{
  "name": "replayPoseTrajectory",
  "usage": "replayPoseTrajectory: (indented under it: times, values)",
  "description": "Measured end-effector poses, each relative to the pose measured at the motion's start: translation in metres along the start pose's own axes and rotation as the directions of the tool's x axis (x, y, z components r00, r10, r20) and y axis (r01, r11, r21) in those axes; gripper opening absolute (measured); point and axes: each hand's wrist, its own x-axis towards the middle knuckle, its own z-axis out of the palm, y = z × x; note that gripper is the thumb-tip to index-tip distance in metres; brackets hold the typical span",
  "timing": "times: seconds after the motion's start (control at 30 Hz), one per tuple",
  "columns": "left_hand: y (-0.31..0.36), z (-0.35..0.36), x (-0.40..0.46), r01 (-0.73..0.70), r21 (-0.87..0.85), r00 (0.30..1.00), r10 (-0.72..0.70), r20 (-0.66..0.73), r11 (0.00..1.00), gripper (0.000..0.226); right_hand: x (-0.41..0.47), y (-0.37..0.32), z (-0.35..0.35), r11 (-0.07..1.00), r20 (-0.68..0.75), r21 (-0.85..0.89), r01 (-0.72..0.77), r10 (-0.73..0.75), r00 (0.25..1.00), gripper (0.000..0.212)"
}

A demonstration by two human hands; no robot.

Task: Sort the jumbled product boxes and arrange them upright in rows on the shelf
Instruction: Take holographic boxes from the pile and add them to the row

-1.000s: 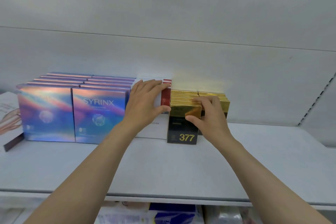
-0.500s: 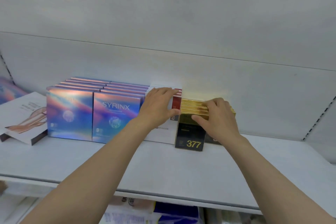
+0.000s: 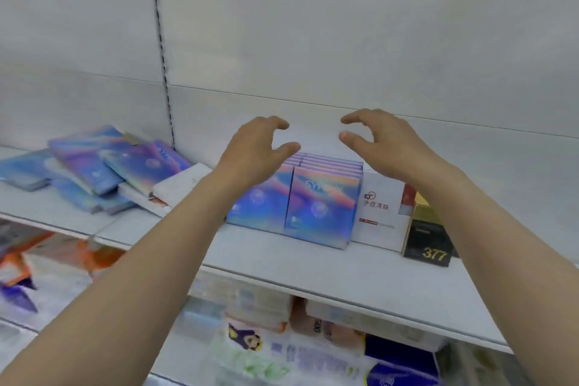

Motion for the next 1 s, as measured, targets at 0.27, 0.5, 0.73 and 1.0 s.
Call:
replayPoseTrajectory:
  times: [0.27,0.5,0.73,1.0]
  values:
    - [-0.141,-0.145,-0.122,0.156,-0.073,0.986,-0.159,-0.047,0.985,0.043,-0.031,-0.200,0.102,0.970,0.039,0.235,0.062,-0.073,0.997,0.040]
    - [-0.245,-0.199,-0.210,0.290,-0.113,0.956,-0.292,-0.006,0.950,0.043,-0.059,-0.315,0.205,0.911,0.139,0.411,0.036,-0.102,0.985,0.038]
    - [-0.337,-0.231,-0.220,0.372,-0.139,0.925,-0.379,-0.025,0.918,0.042,-0.025,-0.384,0.282,0.914,0.247,0.403,0.043,-0.154,0.957,0.042]
    - [-0.460,-0.248,-0.157,0.398,-0.119,0.910,-0.407,-0.071,0.910,0.040,0.107,-0.425,0.360,0.913,0.152,0.405,0.052,-0.123,0.981,0.040]
